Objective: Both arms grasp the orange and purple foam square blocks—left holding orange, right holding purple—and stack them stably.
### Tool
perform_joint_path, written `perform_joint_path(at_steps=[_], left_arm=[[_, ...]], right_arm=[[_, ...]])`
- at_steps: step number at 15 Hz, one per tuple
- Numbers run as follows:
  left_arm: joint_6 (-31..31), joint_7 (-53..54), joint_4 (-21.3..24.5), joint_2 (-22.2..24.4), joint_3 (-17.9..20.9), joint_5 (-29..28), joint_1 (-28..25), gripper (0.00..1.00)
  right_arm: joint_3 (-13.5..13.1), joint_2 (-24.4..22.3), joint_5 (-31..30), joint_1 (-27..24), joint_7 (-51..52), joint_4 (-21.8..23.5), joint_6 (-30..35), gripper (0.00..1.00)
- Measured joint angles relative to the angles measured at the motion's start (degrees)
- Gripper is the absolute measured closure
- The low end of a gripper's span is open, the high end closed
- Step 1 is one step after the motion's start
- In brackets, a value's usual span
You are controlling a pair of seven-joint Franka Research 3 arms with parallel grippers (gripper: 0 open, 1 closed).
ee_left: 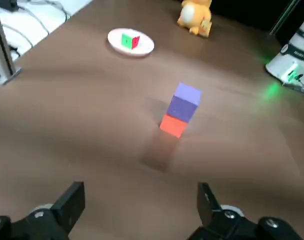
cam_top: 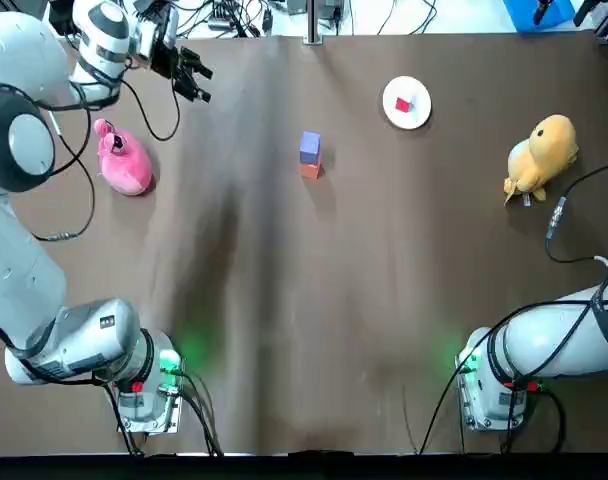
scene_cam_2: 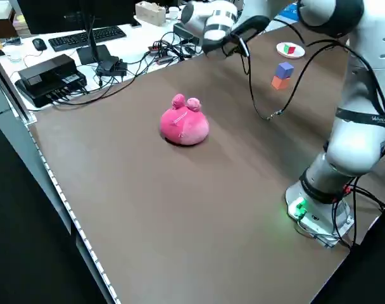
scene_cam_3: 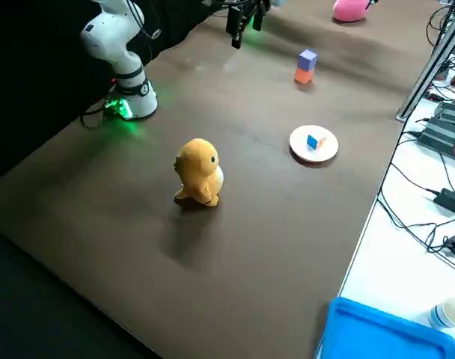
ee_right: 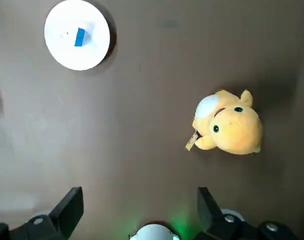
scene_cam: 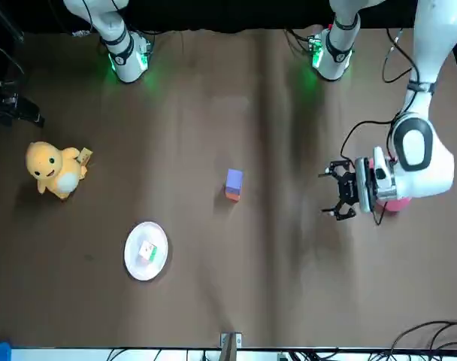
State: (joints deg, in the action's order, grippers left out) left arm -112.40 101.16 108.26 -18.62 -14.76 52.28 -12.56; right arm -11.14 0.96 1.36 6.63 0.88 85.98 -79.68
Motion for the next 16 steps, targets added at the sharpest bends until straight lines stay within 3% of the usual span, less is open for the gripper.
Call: perform_joint_path(at_steps=[5,8,16], left_arm=[[2.59,-4.99,0.24,10.25,0.06,-7.37,-0.25,0.01],[2.83,-11.0,-0.12,14.27,0.07,-16.04,-0.27,0.01],[12.69,-54.95,-8.05,16.11,-0.23,-34.41,-0.24,0.01]], right_arm=[[0.06,-0.03,0.04,-2.32,0.04,0.18,-0.71,0.0],[0.24,-0.03,0.05,-2.31,0.04,0.26,-4.9,0.0],[0.14,-0.03,-0.28,-2.51,0.12,0.73,-5.85,0.0]])
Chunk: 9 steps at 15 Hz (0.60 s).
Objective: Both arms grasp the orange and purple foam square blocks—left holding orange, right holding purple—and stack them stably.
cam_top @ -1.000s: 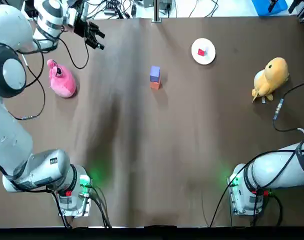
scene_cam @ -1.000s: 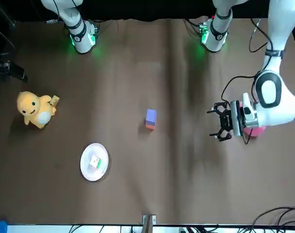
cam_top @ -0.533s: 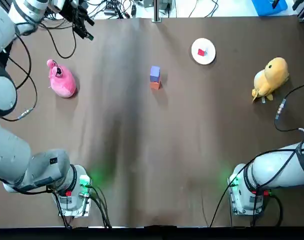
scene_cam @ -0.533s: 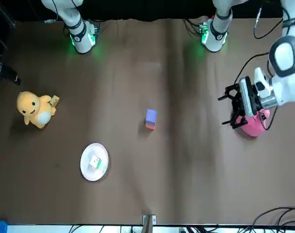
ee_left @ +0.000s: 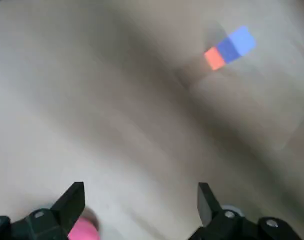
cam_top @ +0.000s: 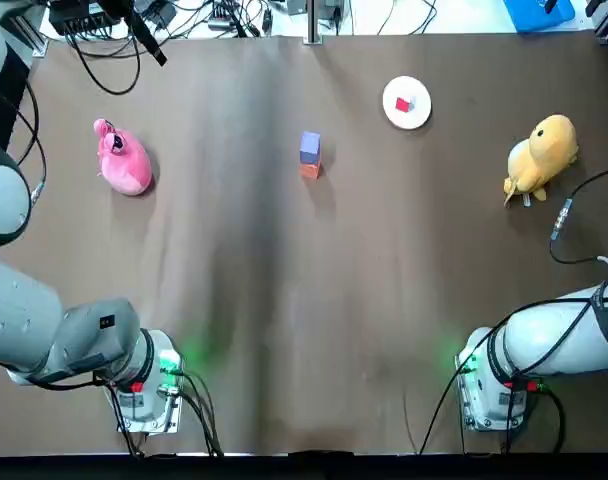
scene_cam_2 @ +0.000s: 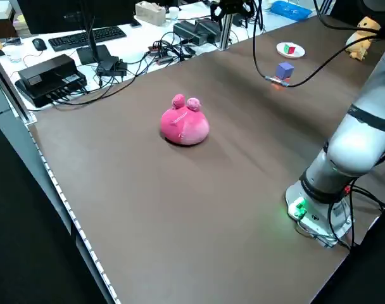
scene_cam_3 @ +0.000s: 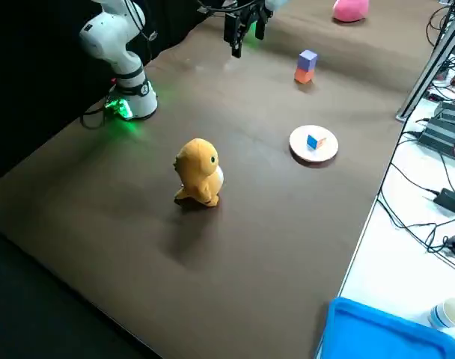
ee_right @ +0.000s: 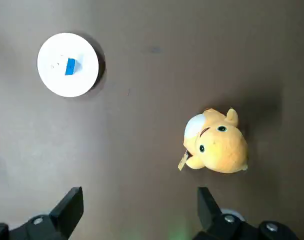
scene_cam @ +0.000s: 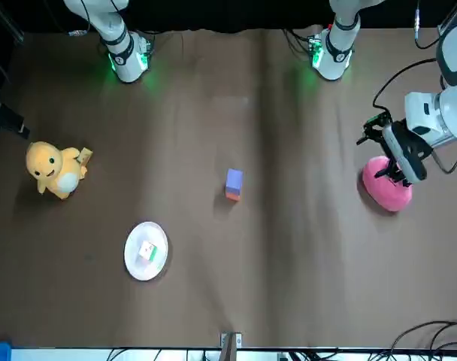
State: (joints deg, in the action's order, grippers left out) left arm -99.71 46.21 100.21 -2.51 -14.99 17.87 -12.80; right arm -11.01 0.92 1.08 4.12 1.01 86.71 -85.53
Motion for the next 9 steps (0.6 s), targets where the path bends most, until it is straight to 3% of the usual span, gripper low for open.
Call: perform_joint_path(at_steps=[4,9], left_arm=[[2.54,-16.95,-2.71,-0.05,-0.43,-8.96,0.16,0.01],[7.14,-27.03,-6.44,-0.09,-0.63,-15.97,0.29,0.01]], right_arm=[[0.07,0.0,-0.01,0.01,0.05,0.0,0.01,0.0],[0.38,-0.01,-0.01,0.08,0.07,0.0,0.01,0.0]])
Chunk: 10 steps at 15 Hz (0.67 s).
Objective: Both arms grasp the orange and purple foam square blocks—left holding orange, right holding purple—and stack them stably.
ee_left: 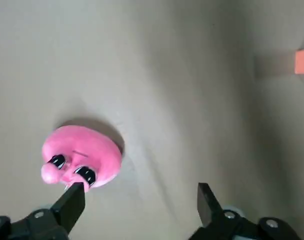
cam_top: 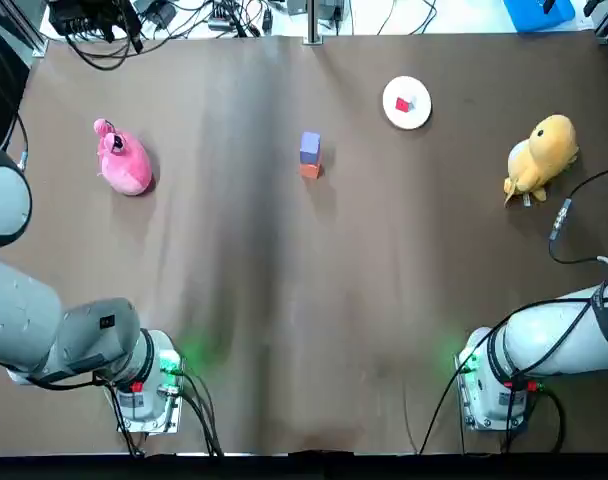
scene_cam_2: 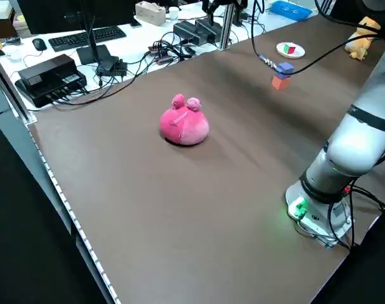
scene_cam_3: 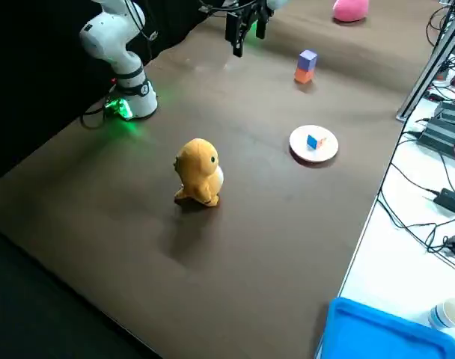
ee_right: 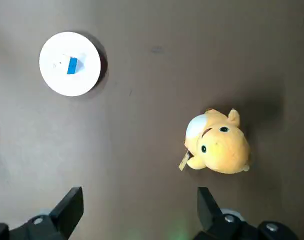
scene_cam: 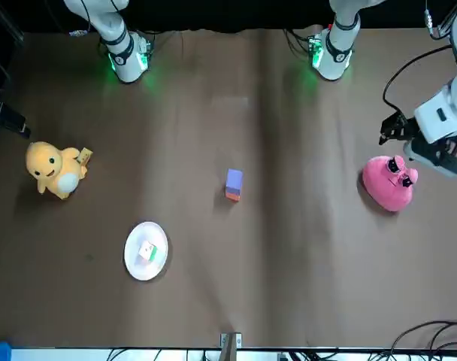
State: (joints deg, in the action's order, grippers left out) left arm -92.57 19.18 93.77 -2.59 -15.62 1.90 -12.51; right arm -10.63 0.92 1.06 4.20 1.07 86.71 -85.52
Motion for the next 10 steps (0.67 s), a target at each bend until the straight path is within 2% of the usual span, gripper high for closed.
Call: perform_joint_path(at_steps=[2,4,7,10], left_arm=[[2.46,-4.58,-3.74,0.02,-0.01,-0.92,0.0,0.01],[3.05,-10.76,-5.43,0.02,-0.07,-0.92,0.01,0.01],[3.14,-19.92,-6.31,0.01,-1.15,-0.92,0.02,0.01],[1.66,-22.64,-6.25,-0.14,-2.06,-0.92,0.05,0.01]], right_arm=[[0.14,-0.01,0.0,0.03,0.0,0.0,0.01,0.0],[0.27,-0.01,0.0,0.08,0.02,0.0,0.01,0.0],[0.49,-0.02,0.0,0.53,0.09,0.0,0.01,0.0],[0.57,-0.02,0.01,1.33,0.09,0.0,0.02,0.0]])
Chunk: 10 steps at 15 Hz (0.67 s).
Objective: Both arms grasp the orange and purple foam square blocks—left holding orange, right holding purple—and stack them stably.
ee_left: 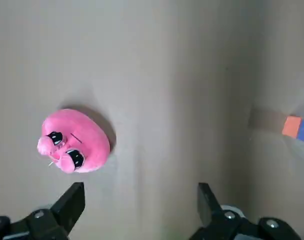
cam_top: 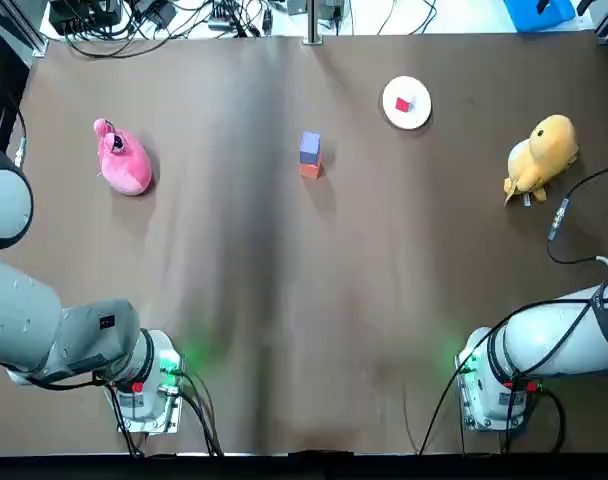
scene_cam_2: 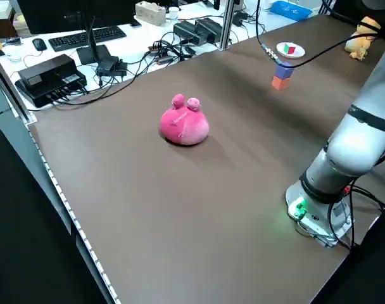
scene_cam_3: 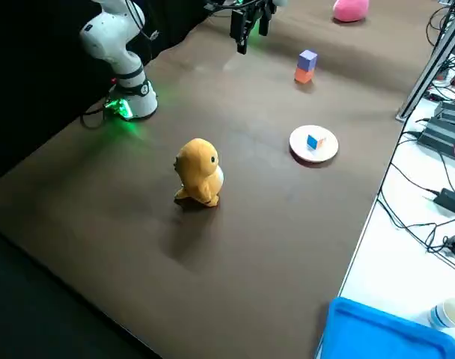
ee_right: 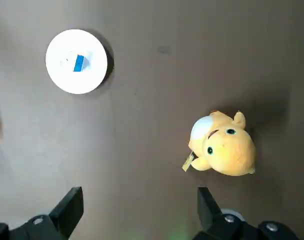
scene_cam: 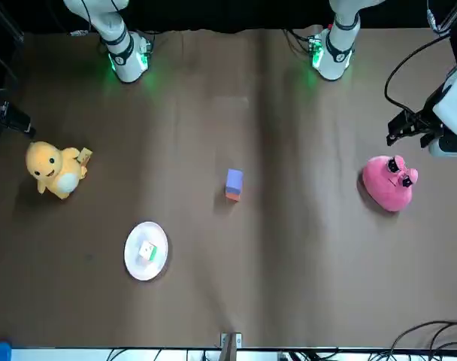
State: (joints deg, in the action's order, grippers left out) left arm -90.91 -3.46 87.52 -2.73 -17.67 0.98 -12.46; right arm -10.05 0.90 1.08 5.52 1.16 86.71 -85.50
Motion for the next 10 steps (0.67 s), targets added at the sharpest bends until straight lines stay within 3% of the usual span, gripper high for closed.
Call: perform_joint_path(at_steps=[4,10], left_arm=[[-4.9,-0.68,2.42,-0.84,-1.09,-1.68,0.04,0.01],[-5.88,-0.67,1.88,-1.69,-1.85,-3.69,0.2,0.01]], right_arm=[[0.07,0.0,0.03,1.12,0.07,0.02,0.77,0.0],[-0.01,0.0,0.02,2.01,0.07,0.09,0.97,0.0]])
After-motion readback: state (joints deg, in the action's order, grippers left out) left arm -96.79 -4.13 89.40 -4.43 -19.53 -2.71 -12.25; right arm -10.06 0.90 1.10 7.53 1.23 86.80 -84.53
